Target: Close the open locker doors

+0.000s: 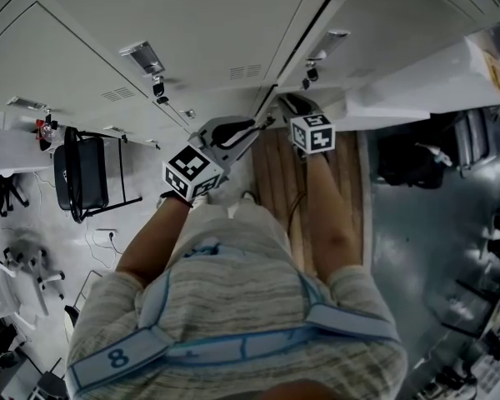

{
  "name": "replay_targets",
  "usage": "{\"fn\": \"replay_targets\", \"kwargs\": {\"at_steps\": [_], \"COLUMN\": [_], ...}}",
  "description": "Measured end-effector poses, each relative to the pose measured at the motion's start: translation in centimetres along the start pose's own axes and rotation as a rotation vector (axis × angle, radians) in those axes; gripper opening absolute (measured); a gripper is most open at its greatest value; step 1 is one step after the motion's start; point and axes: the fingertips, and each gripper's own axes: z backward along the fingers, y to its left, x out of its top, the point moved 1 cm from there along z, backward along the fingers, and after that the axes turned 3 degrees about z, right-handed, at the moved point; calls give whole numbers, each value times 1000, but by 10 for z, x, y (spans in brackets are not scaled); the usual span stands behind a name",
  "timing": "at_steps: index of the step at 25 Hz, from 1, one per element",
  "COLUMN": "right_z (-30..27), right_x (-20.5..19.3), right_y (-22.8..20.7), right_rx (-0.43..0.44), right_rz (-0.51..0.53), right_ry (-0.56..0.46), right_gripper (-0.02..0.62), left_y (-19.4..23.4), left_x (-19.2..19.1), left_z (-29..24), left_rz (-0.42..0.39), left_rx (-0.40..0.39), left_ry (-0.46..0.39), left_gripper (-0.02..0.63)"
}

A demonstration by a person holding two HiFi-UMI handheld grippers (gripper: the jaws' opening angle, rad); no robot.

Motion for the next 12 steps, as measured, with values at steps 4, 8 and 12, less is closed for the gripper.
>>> {"fn": "replay_targets", "kwargs": {"at_steps": [4, 8, 12], "right_z": [-3, -7, -10], "right_x": [3, 5, 8], "right_y": [-2, -3, -4], "right_rx": [-4, -7, -9], "right_rz": [-9, -11, -10], "right_ry": [-4, -8, -9], "right_gripper": [101, 101, 101], "left_y": [1, 2, 1], "left_x": [0, -1, -3], "left_z": [-1, -2, -4], "left_rz": [4, 7, 11], "left_rx": [2, 2, -3], "left_ry": [-2, -1, 5], "left_gripper": [61, 61, 61]}}
